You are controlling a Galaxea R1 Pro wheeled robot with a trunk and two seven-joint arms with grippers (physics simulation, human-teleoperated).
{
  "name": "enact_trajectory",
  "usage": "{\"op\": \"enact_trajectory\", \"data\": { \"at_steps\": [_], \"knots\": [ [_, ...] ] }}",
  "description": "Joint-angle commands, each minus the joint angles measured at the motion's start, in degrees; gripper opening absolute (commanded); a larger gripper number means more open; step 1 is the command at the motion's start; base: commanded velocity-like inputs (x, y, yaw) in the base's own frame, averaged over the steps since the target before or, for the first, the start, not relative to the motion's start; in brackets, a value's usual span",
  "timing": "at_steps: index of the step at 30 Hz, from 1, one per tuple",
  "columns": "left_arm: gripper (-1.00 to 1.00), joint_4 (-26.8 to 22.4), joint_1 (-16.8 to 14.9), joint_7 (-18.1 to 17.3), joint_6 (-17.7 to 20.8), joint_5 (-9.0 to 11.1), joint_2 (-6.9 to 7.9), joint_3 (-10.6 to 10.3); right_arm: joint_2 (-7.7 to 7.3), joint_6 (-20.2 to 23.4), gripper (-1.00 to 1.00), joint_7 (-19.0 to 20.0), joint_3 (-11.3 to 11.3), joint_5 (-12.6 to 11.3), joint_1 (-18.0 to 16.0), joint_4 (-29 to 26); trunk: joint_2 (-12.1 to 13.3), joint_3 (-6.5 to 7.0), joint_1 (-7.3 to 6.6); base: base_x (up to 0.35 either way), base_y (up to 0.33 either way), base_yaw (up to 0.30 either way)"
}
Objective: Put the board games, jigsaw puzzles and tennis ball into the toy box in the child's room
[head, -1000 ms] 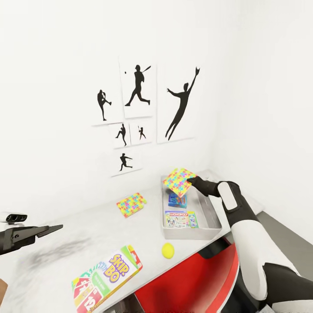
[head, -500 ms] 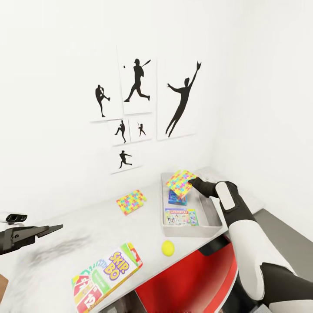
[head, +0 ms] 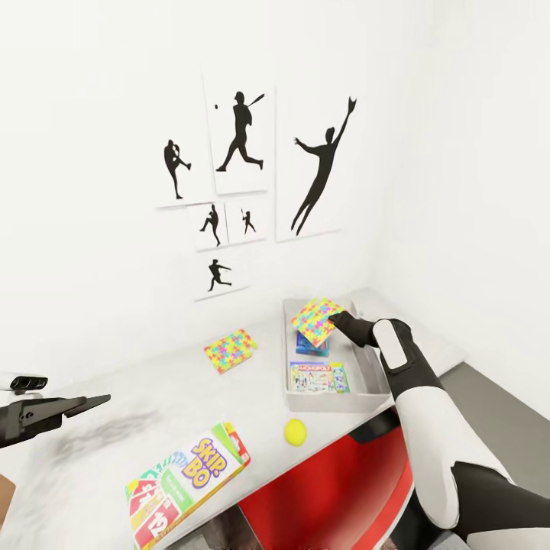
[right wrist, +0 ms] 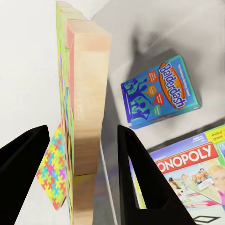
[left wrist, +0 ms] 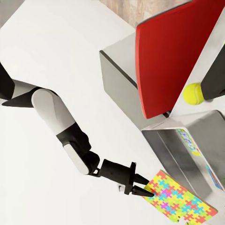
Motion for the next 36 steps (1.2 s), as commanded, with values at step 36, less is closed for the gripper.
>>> {"op": "enact_trajectory", "data": {
  "at_steps": [36],
  "knots": [
    [1.00, 0.08, 0.04, -0.21, 0.61, -0.02, 0.03, 1.57, 0.07, 0.11, -1.00, -2.83, -0.11, -0.56, -0.06, -0.28, -0.14, -2.16, 0.03, 0.000, 0.000, 0.000]
  ]
}}
